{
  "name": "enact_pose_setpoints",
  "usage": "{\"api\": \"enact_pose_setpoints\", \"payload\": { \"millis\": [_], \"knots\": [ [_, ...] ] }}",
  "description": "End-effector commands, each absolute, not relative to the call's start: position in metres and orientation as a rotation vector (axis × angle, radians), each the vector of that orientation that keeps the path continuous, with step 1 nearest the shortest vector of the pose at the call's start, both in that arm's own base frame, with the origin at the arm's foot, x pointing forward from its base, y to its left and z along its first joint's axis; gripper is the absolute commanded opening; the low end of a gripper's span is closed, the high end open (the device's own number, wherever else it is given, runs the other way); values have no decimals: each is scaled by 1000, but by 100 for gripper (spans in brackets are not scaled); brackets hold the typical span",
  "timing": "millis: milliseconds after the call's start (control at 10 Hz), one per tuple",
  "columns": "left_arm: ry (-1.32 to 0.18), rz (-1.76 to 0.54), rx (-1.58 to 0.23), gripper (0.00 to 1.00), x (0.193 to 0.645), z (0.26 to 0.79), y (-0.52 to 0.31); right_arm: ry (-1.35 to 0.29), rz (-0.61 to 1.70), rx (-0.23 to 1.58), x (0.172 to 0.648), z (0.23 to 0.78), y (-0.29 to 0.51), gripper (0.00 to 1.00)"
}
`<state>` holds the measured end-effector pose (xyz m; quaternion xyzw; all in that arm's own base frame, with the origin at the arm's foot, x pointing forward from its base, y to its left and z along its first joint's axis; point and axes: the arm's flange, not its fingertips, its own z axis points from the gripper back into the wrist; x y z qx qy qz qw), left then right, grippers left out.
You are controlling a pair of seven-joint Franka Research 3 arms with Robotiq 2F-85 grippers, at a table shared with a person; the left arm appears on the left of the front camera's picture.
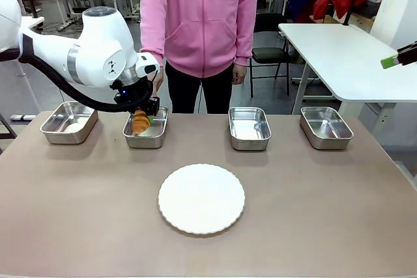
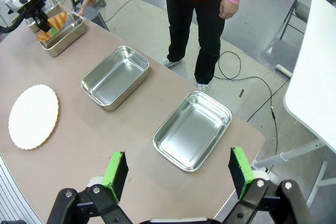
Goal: Place the bread in the container.
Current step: Place the Butter Roll into the Airtight Container indicated by the human.
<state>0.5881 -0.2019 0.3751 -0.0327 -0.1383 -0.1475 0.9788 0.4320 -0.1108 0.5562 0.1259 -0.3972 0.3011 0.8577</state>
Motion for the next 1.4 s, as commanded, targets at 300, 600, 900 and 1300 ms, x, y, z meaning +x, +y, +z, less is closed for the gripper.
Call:
{"api": "enact_pose_setpoints", "payload": {
  "millis": [300,600,900,1300],
  "knots": [
    [-338,-298,-78,99,604,375,-203,-853,634,282,433,557,-110,100],
    [-328,-280,-78,100,604,374,-205,-853,634,282,433,557,-110,100],
    [-316,-286,-65,100,603,376,-210,-853,634,282,433,557,-110,100],
    [-316,-299,-80,100,600,374,-209,-853,634,282,433,557,-110,100]
  ]
}}
